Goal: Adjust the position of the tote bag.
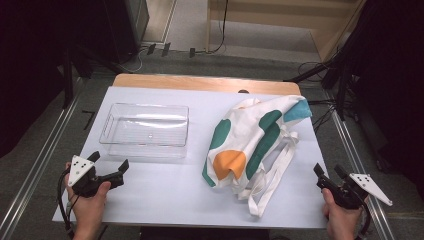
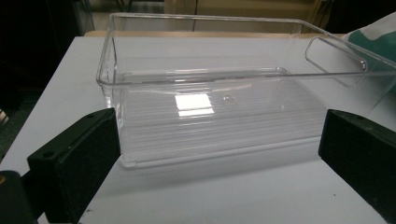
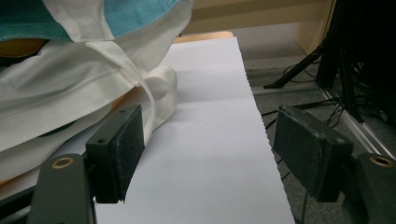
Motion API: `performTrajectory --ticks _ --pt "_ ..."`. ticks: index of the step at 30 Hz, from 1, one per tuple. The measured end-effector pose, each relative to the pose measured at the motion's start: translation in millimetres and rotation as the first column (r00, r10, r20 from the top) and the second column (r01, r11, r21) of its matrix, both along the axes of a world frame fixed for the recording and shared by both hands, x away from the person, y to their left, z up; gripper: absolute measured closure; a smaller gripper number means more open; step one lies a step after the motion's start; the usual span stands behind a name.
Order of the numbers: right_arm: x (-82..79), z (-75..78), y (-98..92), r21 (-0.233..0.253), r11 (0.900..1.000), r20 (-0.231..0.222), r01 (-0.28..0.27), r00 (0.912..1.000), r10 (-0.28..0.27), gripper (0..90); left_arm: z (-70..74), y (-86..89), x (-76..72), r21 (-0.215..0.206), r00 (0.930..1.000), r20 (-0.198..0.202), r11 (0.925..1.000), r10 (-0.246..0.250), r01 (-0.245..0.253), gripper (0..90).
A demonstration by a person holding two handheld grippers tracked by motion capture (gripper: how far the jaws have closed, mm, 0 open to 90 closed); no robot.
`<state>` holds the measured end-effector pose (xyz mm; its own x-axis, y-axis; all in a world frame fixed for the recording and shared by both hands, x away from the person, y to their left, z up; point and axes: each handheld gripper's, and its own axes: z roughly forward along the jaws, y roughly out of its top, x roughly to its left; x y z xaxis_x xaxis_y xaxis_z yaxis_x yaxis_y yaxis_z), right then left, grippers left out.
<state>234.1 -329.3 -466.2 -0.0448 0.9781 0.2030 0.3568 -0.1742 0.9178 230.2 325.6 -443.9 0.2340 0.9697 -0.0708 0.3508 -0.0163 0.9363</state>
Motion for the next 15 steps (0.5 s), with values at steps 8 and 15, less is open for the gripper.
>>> performTrajectory --ticks 8,15 --pt "-2.6 5.7 10.9 -0.039 0.998 0.026 -0.053 0.9982 0.054 36.3 11.6 -29.3 -3.4 0.034 0.9997 0.012 0.9992 -0.022 0.022 0.0" --pt "-3.0 9.7 10.2 -0.026 0.998 0.031 -0.053 0.9981 0.054 36.6 16.4 -52.3 -1.0 0.038 0.9969 0.002 0.9962 -0.079 0.079 0.0"
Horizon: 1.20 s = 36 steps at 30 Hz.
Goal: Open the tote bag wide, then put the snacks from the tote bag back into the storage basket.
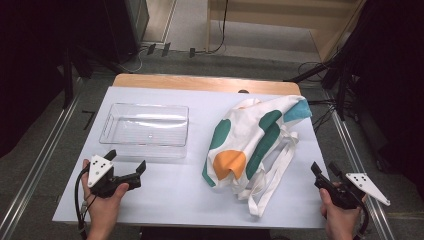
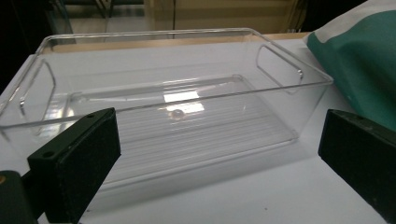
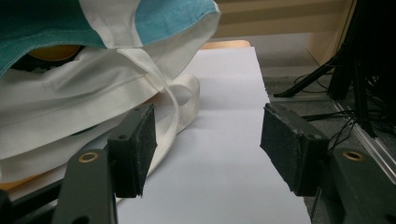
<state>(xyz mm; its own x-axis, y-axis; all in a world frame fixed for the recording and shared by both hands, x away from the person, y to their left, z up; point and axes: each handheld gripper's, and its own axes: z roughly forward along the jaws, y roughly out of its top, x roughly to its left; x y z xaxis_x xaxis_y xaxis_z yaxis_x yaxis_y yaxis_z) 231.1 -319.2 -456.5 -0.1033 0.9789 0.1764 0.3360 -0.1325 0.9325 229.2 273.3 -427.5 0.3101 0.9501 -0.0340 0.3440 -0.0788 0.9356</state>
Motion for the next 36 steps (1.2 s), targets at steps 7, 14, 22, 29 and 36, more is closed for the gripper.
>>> performTrajectory --ticks 7,14,22,29,36 --pt "1.3 2.1 -1.1 0.014 1.000 0.000 -0.020 0.9998 0.020 39.8 12.2 -24.2 1.4 0.008 0.9986 0.001 0.9985 -0.053 0.053 0.0" --pt "2.9 6.8 6.8 0.021 0.998 -0.005 -0.053 0.9986 0.053 39.7 19.1 -50.9 5.6 0.004 0.9931 -0.004 0.9931 -0.117 0.117 0.0" --pt "2.1 11.1 14.1 0.024 0.998 -0.002 -0.059 0.9983 0.059 44.8 26.0 -83.9 3.8 0.000 0.9793 -0.013 0.9794 -0.202 0.202 0.0" --pt "2.6 14.0 21.9 0.021 0.995 0.013 -0.101 0.9949 0.100 64.4 36.8 -116.3 -0.7 -0.001 0.9603 0.000 0.9603 -0.279 0.279 0.0" --pt "4.2 15.0 27.7 0.021 0.993 -0.014 -0.112 0.9935 0.113 82.2 46.7 -160.3 -6.3 -0.020 0.9212 0.020 0.9211 -0.388 0.389 0.0"
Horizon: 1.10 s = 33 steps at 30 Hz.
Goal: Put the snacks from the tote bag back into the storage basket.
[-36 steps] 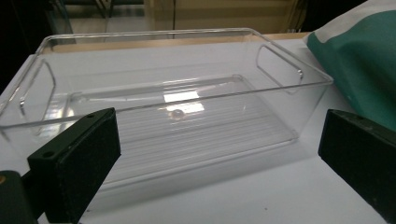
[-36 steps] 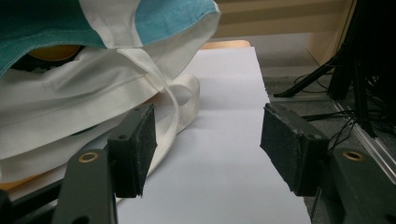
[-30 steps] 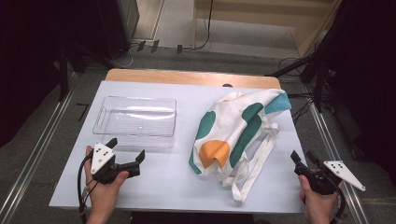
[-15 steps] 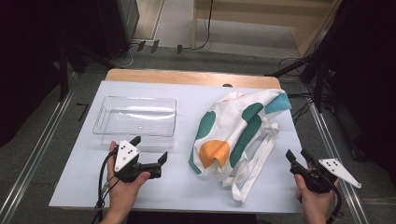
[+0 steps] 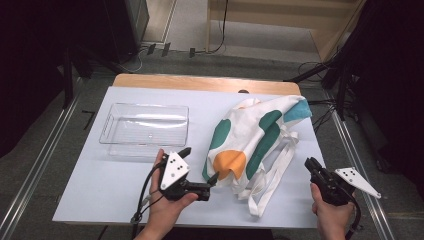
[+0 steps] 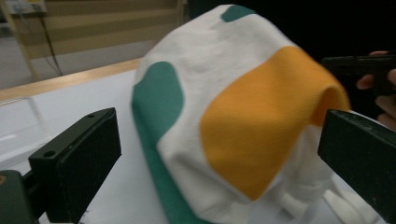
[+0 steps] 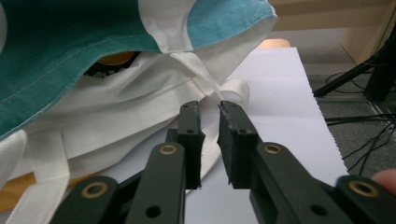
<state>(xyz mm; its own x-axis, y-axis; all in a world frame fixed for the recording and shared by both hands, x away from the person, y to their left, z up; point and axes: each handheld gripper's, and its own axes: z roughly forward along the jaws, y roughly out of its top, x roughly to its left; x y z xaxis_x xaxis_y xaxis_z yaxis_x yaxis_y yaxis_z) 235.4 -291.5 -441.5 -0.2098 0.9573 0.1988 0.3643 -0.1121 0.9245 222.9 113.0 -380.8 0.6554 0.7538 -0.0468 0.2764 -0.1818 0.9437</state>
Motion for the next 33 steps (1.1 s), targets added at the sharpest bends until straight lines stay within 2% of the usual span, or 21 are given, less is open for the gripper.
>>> performTrajectory --ticks 2,3,5,7,10,13,14,15,16,20,21,24,25,26,27,28,29,30,33 --pt "-0.1 -0.1 1.7 -0.005 1.000 0.005 -0.015 0.9999 0.016 82.7 -0.3 -15.9 -2.8 -0.009 0.9990 -0.019 0.9992 -0.040 0.040 0.0" --pt "-0.1 -0.1 1.7 -0.005 1.000 0.005 -0.015 0.9999 0.016 82.7 -0.3 -15.9 -2.8 -0.009 0.9990 -0.019 0.9992 -0.040 0.040 0.0" --pt "0.0 0.3 4.3 -0.023 1.000 0.012 -0.018 0.9998 0.018 83.8 -0.8 -23.7 -3.7 -0.023 0.9968 -0.046 0.9976 -0.066 0.065 0.0" --pt "-0.7 0.4 6.9 -0.022 1.000 0.016 -0.021 0.9996 0.021 83.6 -1.4 -33.0 -6.0 0.004 0.9980 -0.029 0.9984 -0.057 0.057 0.0" --pt "-0.4 -1.4 8.3 -0.025 0.999 0.011 -0.027 0.9996 0.028 82.4 -2.4 -40.4 -6.4 0.017 0.9985 -0.016 0.9985 -0.052 0.052 0.0" --pt "1.1 -4.3 8.5 -0.017 0.999 0.002 -0.031 0.9995 0.031 81.5 -6.5 -48.0 -4.3 0.034 0.9975 -0.030 0.9973 -0.064 0.065 0.0" --pt "2.4 -5.7 9.3 -0.024 0.999 -0.002 -0.039 0.9993 0.039 81.4 -11.0 -54.9 -3.6 0.064 0.9985 -0.032 0.9969 -0.044 0.046 0.0" --pt "2.6 -6.2 10.2 -0.025 0.999 -0.004 -0.040 0.9992 0.040 81.0 -13.5 -58.3 -3.3 0.071 0.9982 -0.030 0.9960 -0.052 0.054 0.0" --pt "2.9 -6.8 10.8 -0.031 0.999 -0.004 -0.045 0.9990 0.045 80.8 -15.8 -61.9 -3.2 0.097 0.9986 -0.022 0.9941 -0.047 0.049 0.0" --pt "3.0 -7.7 12.3 -0.042 0.998 -0.003 -0.052 0.9986 0.052 80.0 -21.0 -69.3 -0.7 0.129 0.9996 -0.018 0.9913 -0.022 0.024 0.0" --pt "2.6 -7.7 12.9 -0.036 0.998 -0.005 -0.053 0.9986 0.052 79.5 -21.7 -69.2 0.2 0.131 0.9997 -0.017 0.9912 -0.020 0.022 4.8" --pt "2.6 -7.3 14.2 -0.027 0.998 0.001 -0.062 0.9981 0.062 76.4 -22.4 -65.0 3.6 0.125 0.9992 -0.024 0.9915 -0.032 0.035 29.6" --pt "2.7 -6.6 15.3 -0.028 0.997 0.004 -0.073 0.9973 0.074 75.1 -22.3 -62.1 5.3 0.111 0.9987 -0.032 0.9928 -0.041 0.044 40.5" --pt "3.2 -5.1 18.0 -0.040 0.995 0.019 -0.095 0.9952 0.096 73.2 -23.1 -55.1 8.8 0.082 0.9970 -0.048 0.9946 -0.060 0.063 58.8" --pt "3.2 -5.1 18.0 -0.040 0.995 0.019 -0.095 0.9952 0.096 73.2 -23.1 -55.1 8.8 0.082 0.9970 -0.048 0.9946 -0.060 0.063 64.5" --pt "4.1 -2.8 20.0 -0.063 0.992 0.031 -0.105 0.9937 0.108 72.2 -25.4 -47.8 12.2 0.077 0.9936 -0.063 0.9921 -0.094 0.099 70.9" --pt "4.1 -2.8 20.0 -0.063 0.992 0.031 -0.105 0.9937 0.108 72.2 -25.4 -47.8 12.2 0.077 0.9936 -0.063 0.9921 -0.094 0.099 76.1" --pt "6.3 0.8 20.1 -0.080 0.992 0.043 -0.099 0.9938 0.103 70.9 -26.7 -43.5 13.6 0.080 0.9924 -0.068 0.9909 -0.102 0.108 78.9" --pt "10.6 4.6 17.7 -0.072 0.993 0.048 -0.094 0.9941 0.097 69.3 -29.8 -28.9 19.8 0.057 0.9858 -0.105 0.9889 -0.131 0.137 82.1"
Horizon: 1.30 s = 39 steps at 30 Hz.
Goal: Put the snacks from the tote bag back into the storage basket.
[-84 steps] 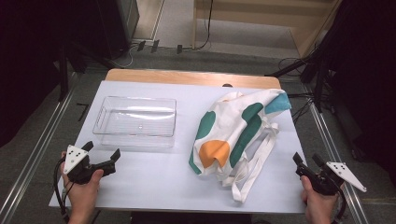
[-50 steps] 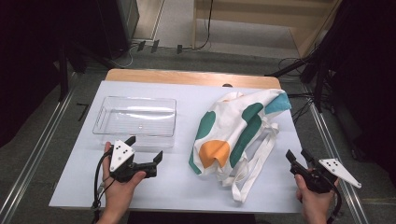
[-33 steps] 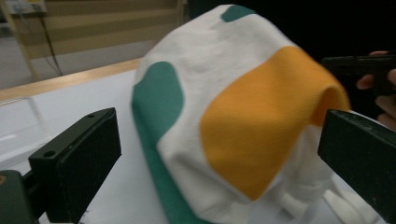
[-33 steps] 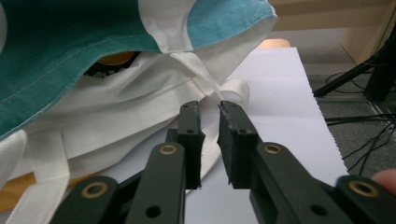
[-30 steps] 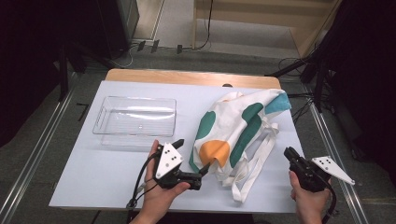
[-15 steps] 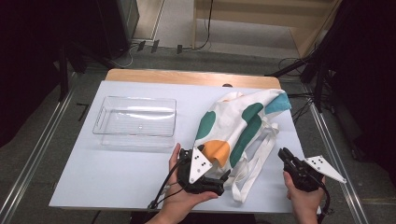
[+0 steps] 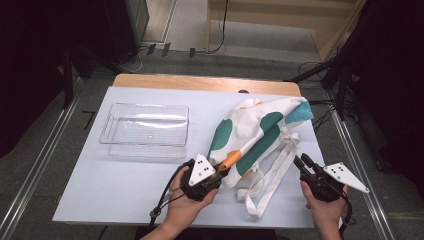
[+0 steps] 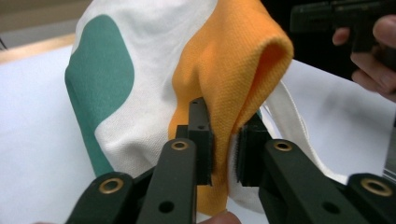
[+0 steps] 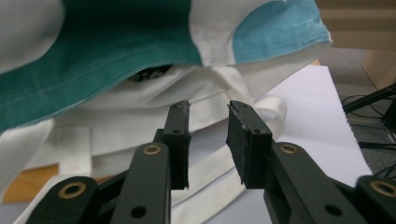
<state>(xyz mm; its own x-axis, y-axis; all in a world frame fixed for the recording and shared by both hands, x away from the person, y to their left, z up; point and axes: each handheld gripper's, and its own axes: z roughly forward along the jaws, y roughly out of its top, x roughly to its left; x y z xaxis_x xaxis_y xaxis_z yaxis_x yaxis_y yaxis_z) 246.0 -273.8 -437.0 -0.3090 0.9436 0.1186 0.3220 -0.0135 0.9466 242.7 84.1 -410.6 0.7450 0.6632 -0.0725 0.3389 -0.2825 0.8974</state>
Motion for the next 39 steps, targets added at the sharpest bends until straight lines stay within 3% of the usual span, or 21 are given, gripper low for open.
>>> performTrajectory --ticks 1,7,11,14,15,19,24,28,29,32,34,35,37,39 --pt "6.1 3.4 -2.8 0.000 1.000 0.006 0.012 0.9999 -0.012 66.1 -0.2 8.0 2.5 -0.004 1.0000 0.001 1.0000 -0.009 0.009 82.3" --pt "28.7 14.6 -7.6 0.012 0.998 0.011 0.055 0.9984 -0.055 55.4 -0.7 16.4 5.5 0.015 0.9998 -0.001 0.9997 -0.019 0.019 82.7" --pt "63.6 29.0 -11.6 0.022 0.998 0.012 0.059 0.9982 -0.059 43.4 -3.0 16.0 5.4 0.018 0.9996 -0.006 0.9995 -0.027 0.027 82.7" --pt "77.3 33.6 -14.2 0.020 0.998 -0.002 0.064 0.9980 -0.063 41.9 -4.6 16.4 5.4 0.013 0.9997 -0.008 0.9996 -0.025 0.025 82.6" --pt "89.3 35.9 -17.2 0.007 0.996 -0.007 0.085 0.9963 -0.085 40.8 -5.2 17.7 5.5 0.015 0.9996 -0.014 0.9996 -0.023 0.023 82.6" --pt "102.7 37.4 -22.2 0.014 0.994 -0.017 0.108 0.9940 -0.108 38.9 -7.2 19.1 5.6 0.018 0.9995 -0.018 0.9995 -0.025 0.026 82.6" --pt "125.3 35.2 -28.2 0.033 0.993 -0.072 0.116 0.9910 -0.113 31.7 -9.3 18.0 3.6 0.020 0.9994 -0.025 0.9995 -0.023 0.024 82.7" --pt "145.7 33.3 -39.9 0.104 0.988 -0.132 0.109 0.9866 -0.095 27.8 -11.7 17.5 3.1 0.018 0.9993 -0.027 0.9995 -0.025 0.025 82.7" --pt "148.8 32.3 -42.0 0.120 0.987 -0.147 0.106 0.9852 -0.088 28.4 -12.1 17.7 2.8 0.018 0.9994 -0.025 0.9996 -0.023 0.024 82.7" --pt "156.7 26.4 -46.7 0.162 0.984 -0.187 0.075 0.9814 -0.044 42.8 -11.8 17.9 1.2 0.006 0.9997 -0.023 0.9999 -0.009 0.009 82.7" --pt "156.8 22.2 -48.4 0.173 0.985 -0.189 0.021 0.9819 0.013 57.4 -11.0 17.4 0.3 0.007 0.9998 -0.018 1.0000 -0.007 0.007 82.7" --pt "152.2 21.0 -48.5 0.130 0.991 -0.186 0.025 0.9825 0.000 72.3 -10.8 17.0 0.3 -0.006 0.9998 -0.020 1.0000 -0.005 0.005 82.7" --pt "148.4 21.5 -49.2 0.135 0.991 -0.177 0.026 0.9842 -0.002 74.6 -10.4 17.4 0.6 -0.010 0.9997 -0.023 0.9999 -0.004 0.004 82.7" --pt "132.0 26.2 -49.1 0.121 0.992 -0.123 0.020 0.9924 -0.005 76.5 -8.1 18.1 0.8 -0.029 0.9999 -0.016 0.9996 -0.003 0.002 82.9"
